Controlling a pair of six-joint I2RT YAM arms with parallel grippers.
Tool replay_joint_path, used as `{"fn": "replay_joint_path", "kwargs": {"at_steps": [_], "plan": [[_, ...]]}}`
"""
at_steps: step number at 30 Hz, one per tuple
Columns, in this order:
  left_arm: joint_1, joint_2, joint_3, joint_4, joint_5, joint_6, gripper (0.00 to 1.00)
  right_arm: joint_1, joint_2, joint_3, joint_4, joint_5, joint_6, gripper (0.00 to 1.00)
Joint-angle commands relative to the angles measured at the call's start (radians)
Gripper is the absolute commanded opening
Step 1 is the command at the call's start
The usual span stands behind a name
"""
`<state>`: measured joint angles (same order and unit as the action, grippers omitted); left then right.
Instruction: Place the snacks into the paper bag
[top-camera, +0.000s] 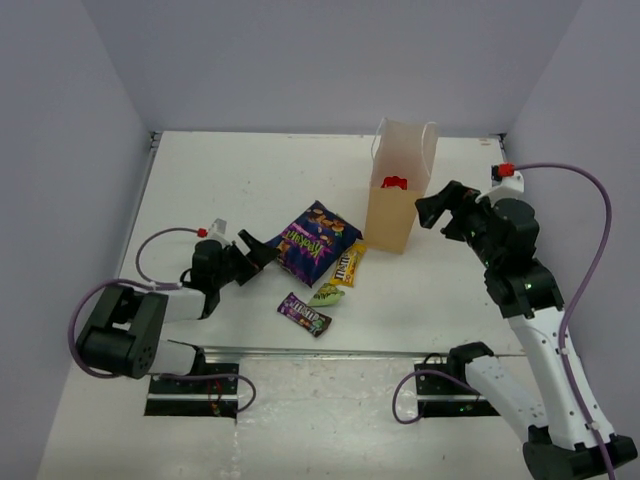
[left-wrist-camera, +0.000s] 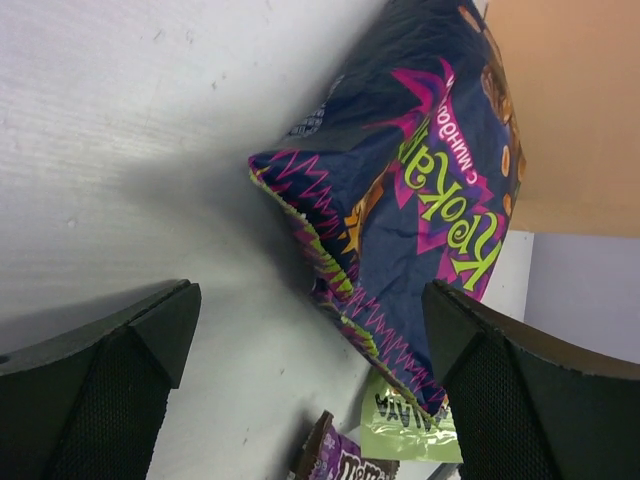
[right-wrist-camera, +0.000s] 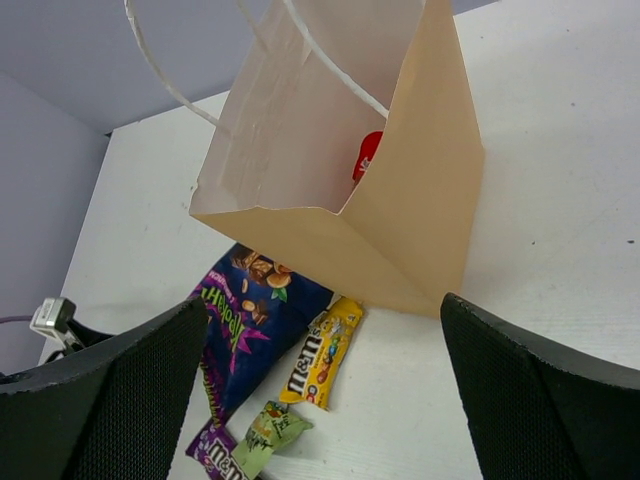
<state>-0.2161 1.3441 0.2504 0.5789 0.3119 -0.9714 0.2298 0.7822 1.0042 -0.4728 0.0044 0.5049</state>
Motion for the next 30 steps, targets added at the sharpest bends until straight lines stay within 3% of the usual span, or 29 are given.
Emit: {"fn": "replay_joint_path", "kwargs": {"at_steps": [1, 9, 18, 20, 23, 24, 25, 26, 30], "plan": [[0.007, 0.096, -0.007, 0.197, 0.01, -0.032, 1.0, 0.003, -0.015, -0.019, 0.048, -0.018, -0.003, 0.99], [0.007, 0.337, 0.021, 0.419, 0.039, -0.113, 1.0, 0.002, -0.037, -0.032, 0.053, -0.014, -0.002, 0.99], [-0.049, 0.408, 0.093, 0.44, -0.04, -0.135, 0.93, 0.002, -0.044, -0.058, 0.068, -0.015, 0.004, 0.99], [-0.065, 0.429, 0.124, 0.438, -0.04, -0.119, 0.86, 0.002, -0.046, -0.059, 0.071, -0.017, 0.006, 0.99], [-0.068, 0.47, 0.159, 0.447, -0.039, -0.118, 0.57, 0.002, -0.052, -0.065, 0.074, -0.024, 0.009, 0.99], [-0.069, 0.487, 0.165, 0.472, -0.037, -0.119, 0.25, 0.002, -0.06, -0.07, 0.077, -0.026, 0.009, 0.99], [-0.068, 0.494, 0.176, 0.476, -0.036, -0.119, 0.07, 0.002, -0.061, -0.072, 0.077, -0.026, 0.009, 0.99], [-0.068, 0.503, 0.187, 0.473, -0.034, -0.119, 0.0, 0.002, -0.066, -0.075, 0.077, -0.024, 0.009, 0.99], [-0.068, 0.465, 0.214, 0.444, -0.02, -0.063, 0.0, 0.002, -0.087, -0.088, 0.091, -0.041, 0.003, 0.99]]}}
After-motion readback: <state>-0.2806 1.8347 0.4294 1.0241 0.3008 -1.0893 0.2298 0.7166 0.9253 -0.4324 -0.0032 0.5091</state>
